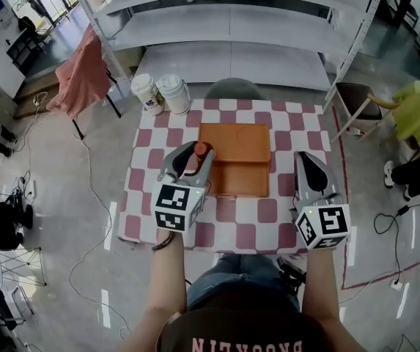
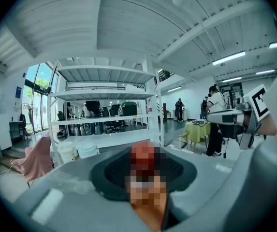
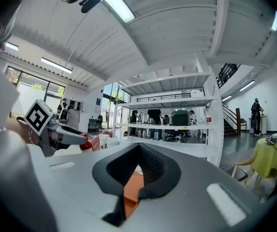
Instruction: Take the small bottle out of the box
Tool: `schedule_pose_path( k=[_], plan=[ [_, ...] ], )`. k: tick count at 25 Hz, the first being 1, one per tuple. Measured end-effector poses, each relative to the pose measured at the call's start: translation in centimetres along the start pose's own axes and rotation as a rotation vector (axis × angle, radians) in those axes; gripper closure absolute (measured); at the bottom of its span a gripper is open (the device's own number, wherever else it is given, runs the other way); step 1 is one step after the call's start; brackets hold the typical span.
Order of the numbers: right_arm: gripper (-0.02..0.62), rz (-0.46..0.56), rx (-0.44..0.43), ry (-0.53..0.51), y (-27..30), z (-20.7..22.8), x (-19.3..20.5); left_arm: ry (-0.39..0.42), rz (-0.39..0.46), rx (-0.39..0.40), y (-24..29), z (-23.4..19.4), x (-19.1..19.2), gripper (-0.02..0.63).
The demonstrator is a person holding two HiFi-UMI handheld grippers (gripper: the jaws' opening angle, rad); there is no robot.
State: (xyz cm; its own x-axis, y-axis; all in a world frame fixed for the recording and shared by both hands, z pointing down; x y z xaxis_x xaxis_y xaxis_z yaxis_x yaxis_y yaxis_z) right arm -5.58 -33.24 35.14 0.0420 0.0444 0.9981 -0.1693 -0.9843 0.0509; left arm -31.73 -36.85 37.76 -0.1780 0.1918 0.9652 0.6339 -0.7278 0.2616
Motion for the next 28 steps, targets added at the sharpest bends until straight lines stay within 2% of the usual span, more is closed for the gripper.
schedule_pose_path(
  k=[9, 15, 24, 28],
  plan=[
    [0.594, 0.049, -0.017, -0.028, -0.5, -2.0, -1.8, -0.007, 0.031, -0.101, -4.5, -2.6, -0.1, 0.459],
    [0.595, 0.083, -0.022, -0.036, -1.2, -1.7, -4.1, 0.023, 0.024, -0.134, -6.4, -1.9, -1.4, 0.459],
    [0.595, 0.19, -0.064, -0.066, -3.0, -1.7, -9.0, 0.051, 0.109, -0.205, -9.3, -0.1, -5.7, 0.459],
    [0.595, 0.218, -0.072, -0.092, -3.4, -1.9, -9.8, 0.069, 0.13, -0.224, -10.2, 0.1, -6.5, 0.459]
  ],
)
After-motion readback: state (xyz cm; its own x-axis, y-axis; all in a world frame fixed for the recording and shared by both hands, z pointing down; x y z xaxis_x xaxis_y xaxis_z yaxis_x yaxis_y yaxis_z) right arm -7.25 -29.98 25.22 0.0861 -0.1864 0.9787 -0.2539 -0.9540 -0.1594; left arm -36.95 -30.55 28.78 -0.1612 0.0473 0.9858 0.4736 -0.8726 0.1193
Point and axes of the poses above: the fingertips, and each gripper's own axes: y forward along the fingers, z to its right, x out of its underside, the point moved 6 cm from there along -y, backward along the fingers, and after that the axes turned 13 degrees about x, right-handed, at the moved point
